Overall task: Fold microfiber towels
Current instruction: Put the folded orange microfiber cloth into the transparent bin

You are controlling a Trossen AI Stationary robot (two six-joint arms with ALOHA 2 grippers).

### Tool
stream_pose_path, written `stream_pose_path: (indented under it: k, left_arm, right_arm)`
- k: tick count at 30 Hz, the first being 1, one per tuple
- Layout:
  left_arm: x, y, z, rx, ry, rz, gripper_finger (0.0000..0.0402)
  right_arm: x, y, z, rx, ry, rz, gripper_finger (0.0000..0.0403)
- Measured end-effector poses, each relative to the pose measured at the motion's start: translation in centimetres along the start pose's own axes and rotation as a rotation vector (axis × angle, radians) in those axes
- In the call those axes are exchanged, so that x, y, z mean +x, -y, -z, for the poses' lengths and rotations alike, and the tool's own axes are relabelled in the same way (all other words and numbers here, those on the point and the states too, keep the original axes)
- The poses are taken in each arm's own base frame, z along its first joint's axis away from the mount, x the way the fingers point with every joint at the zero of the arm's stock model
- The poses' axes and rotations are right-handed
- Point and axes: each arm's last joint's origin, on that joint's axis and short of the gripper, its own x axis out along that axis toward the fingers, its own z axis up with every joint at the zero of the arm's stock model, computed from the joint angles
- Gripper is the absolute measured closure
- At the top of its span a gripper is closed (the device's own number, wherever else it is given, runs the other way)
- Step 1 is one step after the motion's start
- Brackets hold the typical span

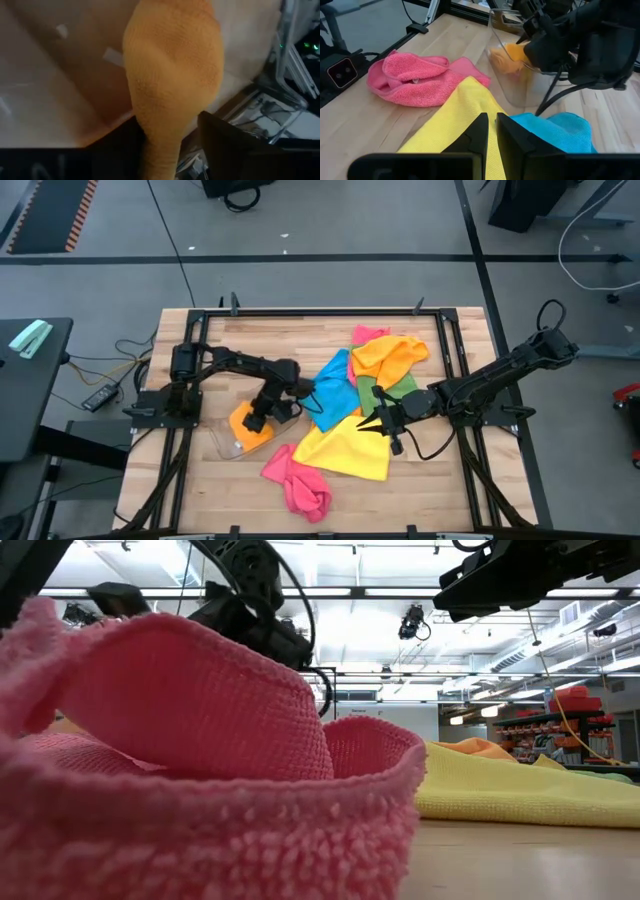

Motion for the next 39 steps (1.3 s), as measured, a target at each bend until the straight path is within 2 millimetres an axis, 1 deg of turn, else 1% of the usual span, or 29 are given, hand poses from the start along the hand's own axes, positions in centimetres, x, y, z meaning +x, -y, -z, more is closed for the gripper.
stream_pose_path:
  k: [3,6,9,12,17,21,25,27,30,32,35,39]
  left_arm:
    - [-0.8,0.1,-0.2,0.004,0.002,-0.035,0.0181]
    - [-1.7,0.4,-0.5,0.008,0.022,-0.052,0.0161]
    - [-2.9,0.8,-0.7,0.004,0.03,-0.094,0.0153]
    - [-4.1,1.1,-0.8,0.004,0.011,-0.168,0.0157]
    - [-5.9,1.4,-1.1,0.007,0.007,-0.324,0.018]
    - [-7.0,1.2,-2.0,0.025,0.09,-0.437,0.0205]
    - [-7.1,1.0,-2.3,-0.042,0.144,-0.454,0.023]
    - [-6.8,0.9,-2.2,-0.066,0.136,-0.446,0.0241]
    - [-6.2,0.6,-2.3,-0.091,0.158,-0.451,0.0262]
    - [-6.3,0.7,-2.1,-0.093,0.197,-0.467,0.0279]
    - [-7.0,1.6,-1.3,-0.076,0.293,-0.509,0.0307]
    - [-8.1,3.3,0.6,-0.065,0.439,-0.58,0.0346]
  right_arm:
    - [0.0,0.0,0.0,0.001,0.0,0.0,0.0357]
    - [0.0,0.0,0.0,0.003,0.0,0.0,0.0357]
    - [0.0,0.0,0.0,0.003,0.0,0.0,0.0357]
    - [0.0,0.0,0.0,0.015,0.0,0.0,0.0357]
    - [0.0,0.0,0.0,0.024,-0.001,0.008,0.0357]
    - [0.0,0.1,0.0,0.03,-0.006,0.051,0.0357]
    - [0.0,0.2,0.0,0.042,-0.01,0.087,0.0357]
    - [0.0,0.2,0.0,0.041,-0.009,0.091,0.0357]
    - [0.6,0.3,0.1,0.037,0.004,0.133,0.0357]
    - [1.3,0.2,0.3,0.014,0.004,0.14,0.0357]
    - [2.1,0.1,0.6,-0.006,0.007,0.146,0.0357]
    - [2.5,0.1,0.9,-0.016,-0.009,0.18,0.0357]
